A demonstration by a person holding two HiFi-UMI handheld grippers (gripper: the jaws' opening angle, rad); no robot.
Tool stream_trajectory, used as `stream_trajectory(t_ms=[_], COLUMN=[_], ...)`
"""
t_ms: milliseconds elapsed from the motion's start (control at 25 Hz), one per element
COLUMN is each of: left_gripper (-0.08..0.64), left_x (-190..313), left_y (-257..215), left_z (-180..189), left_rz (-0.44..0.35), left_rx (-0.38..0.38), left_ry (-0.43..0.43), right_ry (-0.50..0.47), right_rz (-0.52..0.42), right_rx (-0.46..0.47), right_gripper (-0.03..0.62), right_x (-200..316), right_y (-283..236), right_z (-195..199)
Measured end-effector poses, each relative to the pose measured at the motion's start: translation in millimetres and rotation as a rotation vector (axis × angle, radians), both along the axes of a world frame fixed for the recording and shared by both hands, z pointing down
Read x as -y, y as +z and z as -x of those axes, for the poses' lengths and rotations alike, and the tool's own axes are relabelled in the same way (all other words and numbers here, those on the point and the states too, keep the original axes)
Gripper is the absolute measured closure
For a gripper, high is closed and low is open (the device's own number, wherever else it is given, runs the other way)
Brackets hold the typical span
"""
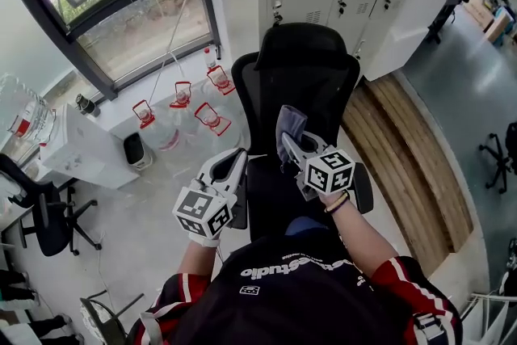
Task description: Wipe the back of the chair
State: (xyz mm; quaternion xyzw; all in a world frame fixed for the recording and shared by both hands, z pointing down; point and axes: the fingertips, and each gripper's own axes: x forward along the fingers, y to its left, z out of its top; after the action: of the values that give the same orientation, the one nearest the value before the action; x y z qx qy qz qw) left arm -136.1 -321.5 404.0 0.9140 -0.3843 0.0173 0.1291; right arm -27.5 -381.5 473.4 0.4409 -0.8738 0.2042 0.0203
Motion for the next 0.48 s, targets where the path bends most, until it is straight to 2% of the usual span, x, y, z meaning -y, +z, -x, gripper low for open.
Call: stream_trajectory(t_ms=[120, 480], left_gripper=[0.535, 0.535], left_x=[13.8, 59.0], left_y=[6.0, 25.8], left_z=[6.8, 18.4], left_rz=[0.007, 0.025], left_rx=[0.005, -0.014], left_ry=[-0.011, -0.054], right_ry=[-0.006, -0.047], right_rz=[0.016, 0.004], right_rx=[0.022, -0.041], right_gripper=[0.532, 0.531], right_x=[34.8, 117.1], right_y=[15.4, 50.9], right_z=[12.5, 44.9])
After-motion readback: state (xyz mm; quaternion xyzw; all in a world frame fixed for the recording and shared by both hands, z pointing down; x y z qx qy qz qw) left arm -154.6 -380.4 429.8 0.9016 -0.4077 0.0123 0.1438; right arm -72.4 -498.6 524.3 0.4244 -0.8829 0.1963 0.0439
